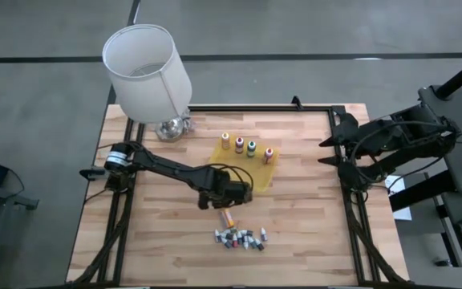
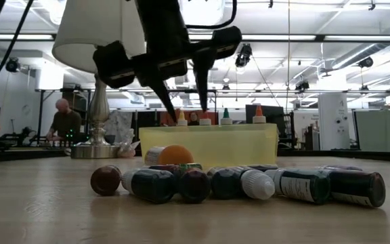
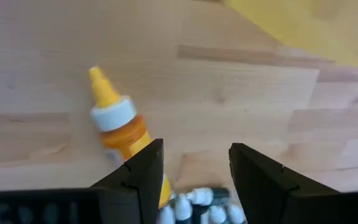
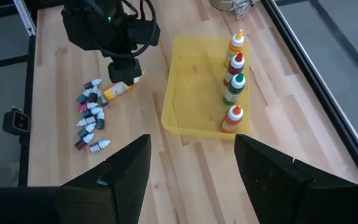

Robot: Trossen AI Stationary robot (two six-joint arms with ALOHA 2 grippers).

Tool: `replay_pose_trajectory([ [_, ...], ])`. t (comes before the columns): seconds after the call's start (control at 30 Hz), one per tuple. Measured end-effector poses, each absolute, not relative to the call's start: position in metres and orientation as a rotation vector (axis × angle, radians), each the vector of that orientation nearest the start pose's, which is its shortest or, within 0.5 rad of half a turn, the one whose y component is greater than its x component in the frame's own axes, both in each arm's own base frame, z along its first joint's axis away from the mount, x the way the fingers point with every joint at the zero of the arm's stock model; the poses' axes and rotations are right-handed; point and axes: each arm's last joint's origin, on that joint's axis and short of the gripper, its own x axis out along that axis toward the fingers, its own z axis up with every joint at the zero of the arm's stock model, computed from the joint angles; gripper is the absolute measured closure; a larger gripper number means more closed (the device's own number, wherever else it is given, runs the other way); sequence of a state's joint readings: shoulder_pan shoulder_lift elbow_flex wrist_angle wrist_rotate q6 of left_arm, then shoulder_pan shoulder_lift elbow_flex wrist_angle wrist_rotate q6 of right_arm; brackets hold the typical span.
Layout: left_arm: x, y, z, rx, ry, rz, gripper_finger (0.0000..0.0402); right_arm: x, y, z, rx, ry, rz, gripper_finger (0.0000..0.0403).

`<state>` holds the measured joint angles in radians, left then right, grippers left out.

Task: Pick & Place food coloring
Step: Put the large yellow food coloring bottle into the yellow bin

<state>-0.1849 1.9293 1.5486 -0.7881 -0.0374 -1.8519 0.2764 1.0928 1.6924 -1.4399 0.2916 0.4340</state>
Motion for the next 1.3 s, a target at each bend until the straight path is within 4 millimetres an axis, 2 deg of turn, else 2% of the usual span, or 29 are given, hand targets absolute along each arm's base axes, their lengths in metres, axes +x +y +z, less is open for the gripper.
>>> replay_pose_trajectory([
  [0.57, 0.381, -0.069, 0.219, -1.554, 0.938, 1.194, 0.0246, 0.129, 0.028, 0.454, 0.135, 0.789, -0.171, 0.0179],
  [1.3, 0.396, -0.071, 0.163, -1.531, 1.007, 1.326, 0.0246, 0.132, 0.029, 0.453, 0.13, 0.795, -0.177, 0.0179],
])
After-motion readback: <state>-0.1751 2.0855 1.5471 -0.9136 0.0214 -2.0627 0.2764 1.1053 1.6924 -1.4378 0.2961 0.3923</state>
